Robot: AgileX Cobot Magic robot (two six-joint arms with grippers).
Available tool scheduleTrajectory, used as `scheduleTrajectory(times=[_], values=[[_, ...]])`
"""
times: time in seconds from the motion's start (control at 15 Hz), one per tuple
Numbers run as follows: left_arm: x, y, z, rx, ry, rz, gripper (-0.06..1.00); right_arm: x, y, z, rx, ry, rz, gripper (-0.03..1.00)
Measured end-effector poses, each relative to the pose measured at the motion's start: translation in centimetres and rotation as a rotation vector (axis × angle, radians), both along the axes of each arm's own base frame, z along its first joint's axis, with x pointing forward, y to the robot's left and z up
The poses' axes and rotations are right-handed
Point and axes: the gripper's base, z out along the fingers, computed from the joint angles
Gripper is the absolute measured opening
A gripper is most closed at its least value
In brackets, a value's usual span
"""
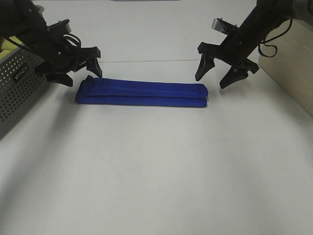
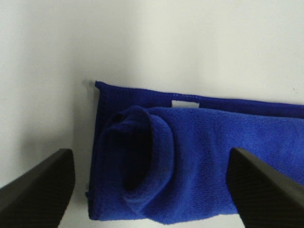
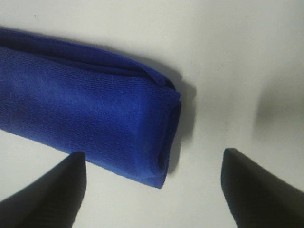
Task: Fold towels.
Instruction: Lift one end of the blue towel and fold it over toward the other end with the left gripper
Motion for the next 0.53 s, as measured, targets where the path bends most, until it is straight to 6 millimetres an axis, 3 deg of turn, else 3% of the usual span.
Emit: scheduleTrajectory(times=[0.2,0.53], values=[[0.2,1.1,-0.2,-0.007,0.017,0.021,0.82,0.0,0.0,0.0,-0.002,0.001,0.001,0.74],[0.3,0.6,-3.3,-0.051,0.053,-0.026,0.81,0.0,0.0,0.0,-0.002,0.000,0.001,0.74]])
